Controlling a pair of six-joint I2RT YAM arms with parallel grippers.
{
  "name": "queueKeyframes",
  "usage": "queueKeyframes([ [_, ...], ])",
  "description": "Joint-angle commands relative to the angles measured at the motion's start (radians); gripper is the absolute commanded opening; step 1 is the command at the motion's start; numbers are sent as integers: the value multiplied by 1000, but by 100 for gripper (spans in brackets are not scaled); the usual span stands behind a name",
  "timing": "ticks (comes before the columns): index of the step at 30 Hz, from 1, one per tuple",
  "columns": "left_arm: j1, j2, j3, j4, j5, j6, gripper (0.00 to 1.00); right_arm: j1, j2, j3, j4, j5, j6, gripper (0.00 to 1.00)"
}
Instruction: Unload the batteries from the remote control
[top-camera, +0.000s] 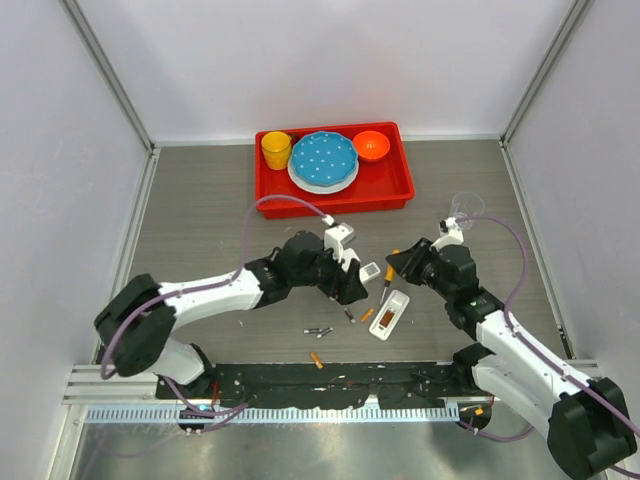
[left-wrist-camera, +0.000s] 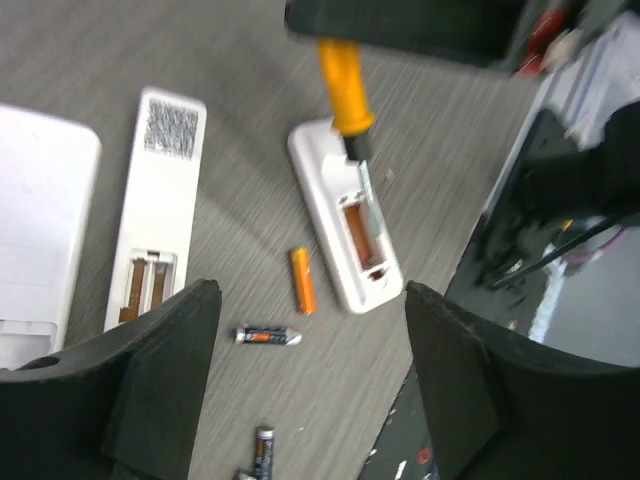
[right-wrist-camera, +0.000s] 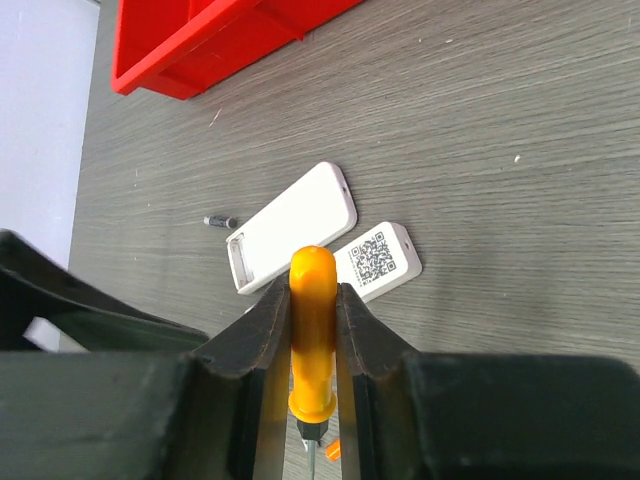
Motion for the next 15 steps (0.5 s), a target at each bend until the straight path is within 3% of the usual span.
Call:
queueKeyframes([
  [1, 1, -171, -13, -2, -137, -57, 84, 2, -40, 34, -23, -22, -46, 2],
  [3, 4, -230, -42, -22, -239, -76, 95, 2, -54, 31, -32, -24, -49, 1],
  [5, 7, -310, -73, -52, -300, -97, 98, 2, -71, 31, -44, -25, -56, 1],
  [10, 16, -446, -137, -152, -551, -183, 100, 2, -100, 11, -58, -10, -75, 1],
  [15, 21, -599, -214, -219, -705, -283, 100, 2, -94, 8, -52, -13, -83, 2],
])
